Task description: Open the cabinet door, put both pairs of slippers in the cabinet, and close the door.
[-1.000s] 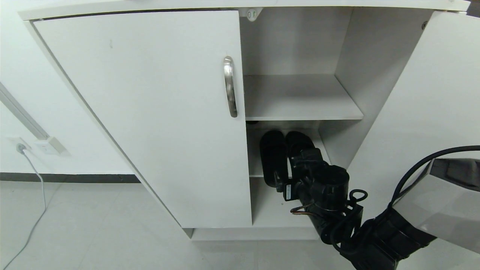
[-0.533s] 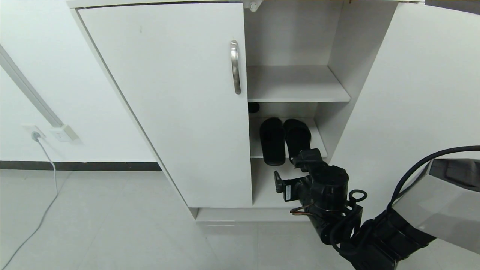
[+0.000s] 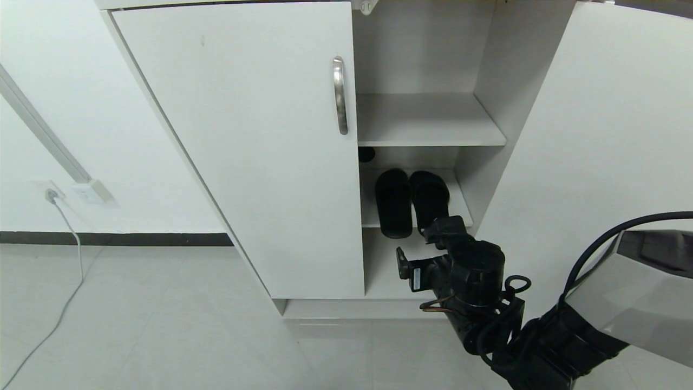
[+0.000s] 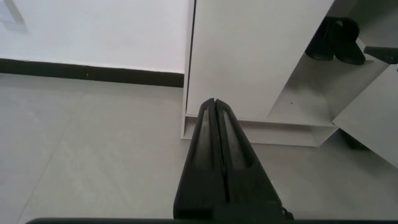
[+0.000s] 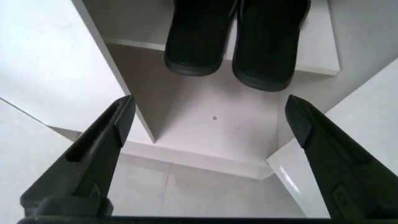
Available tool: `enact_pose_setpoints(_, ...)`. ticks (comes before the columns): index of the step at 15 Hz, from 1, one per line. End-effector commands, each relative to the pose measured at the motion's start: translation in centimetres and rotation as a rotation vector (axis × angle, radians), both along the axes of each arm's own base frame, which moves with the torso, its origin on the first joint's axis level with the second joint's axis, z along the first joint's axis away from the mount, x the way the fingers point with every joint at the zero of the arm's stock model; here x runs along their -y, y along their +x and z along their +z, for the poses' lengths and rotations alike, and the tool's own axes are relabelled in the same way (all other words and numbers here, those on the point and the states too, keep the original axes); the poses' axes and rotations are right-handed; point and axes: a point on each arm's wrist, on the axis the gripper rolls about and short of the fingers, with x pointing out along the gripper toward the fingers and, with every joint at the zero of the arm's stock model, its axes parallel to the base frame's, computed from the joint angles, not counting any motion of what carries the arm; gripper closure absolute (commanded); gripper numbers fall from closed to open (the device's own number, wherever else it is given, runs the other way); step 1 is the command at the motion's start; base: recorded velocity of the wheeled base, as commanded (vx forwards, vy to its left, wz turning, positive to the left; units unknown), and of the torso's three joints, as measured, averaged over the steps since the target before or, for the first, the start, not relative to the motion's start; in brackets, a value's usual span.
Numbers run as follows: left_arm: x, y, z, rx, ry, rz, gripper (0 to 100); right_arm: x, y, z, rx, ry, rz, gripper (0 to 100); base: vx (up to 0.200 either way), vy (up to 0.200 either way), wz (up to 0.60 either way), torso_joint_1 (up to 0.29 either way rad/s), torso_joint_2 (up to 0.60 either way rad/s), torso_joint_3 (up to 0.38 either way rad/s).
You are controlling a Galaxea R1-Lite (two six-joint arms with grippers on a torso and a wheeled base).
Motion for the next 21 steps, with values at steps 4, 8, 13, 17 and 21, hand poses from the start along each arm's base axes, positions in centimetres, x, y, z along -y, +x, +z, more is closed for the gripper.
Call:
enact_pose_setpoints(4,0.0,0.0,0.0,-0.001,0.001,0.000,100,-0.1,0.1,-0.4,-0.007,-0.007,0.001,0,0.000,0.000,0.00,0.000,0.00,0.000)
enact_pose_setpoints(8,0.0,0.0,0.0,-0.001,0.001,-0.001,100,-0.1,0.2,-0.8,-0.015,-0.015,-0.003,0,0.000,0.000,0.00,0.004,0.00,0.178)
enact_pose_setpoints(13,0.0,0.0,0.0,-0.001,0.002,0.000,100,0.0,0.3,-1.2,-0.020,-0.020,-0.006,0,0.000,0.000,0.00,0.000,0.00,0.183)
enact_pose_setpoints(17,0.0,0.0,0.0,-0.001,0.002,0.000,100,-0.1,0.4,-2.0,-0.023,-0.024,-0.006,0,0.000,0.000,0.00,0.000,0.00,0.000)
enact_pose_setpoints(21,0.0,0.0,0.0,-0.001,0.001,0.000,100,-0.2,0.4,-2.1,-0.026,-0.028,-0.005,0,0.000,0.000,0.00,0.000,0.00,0.000)
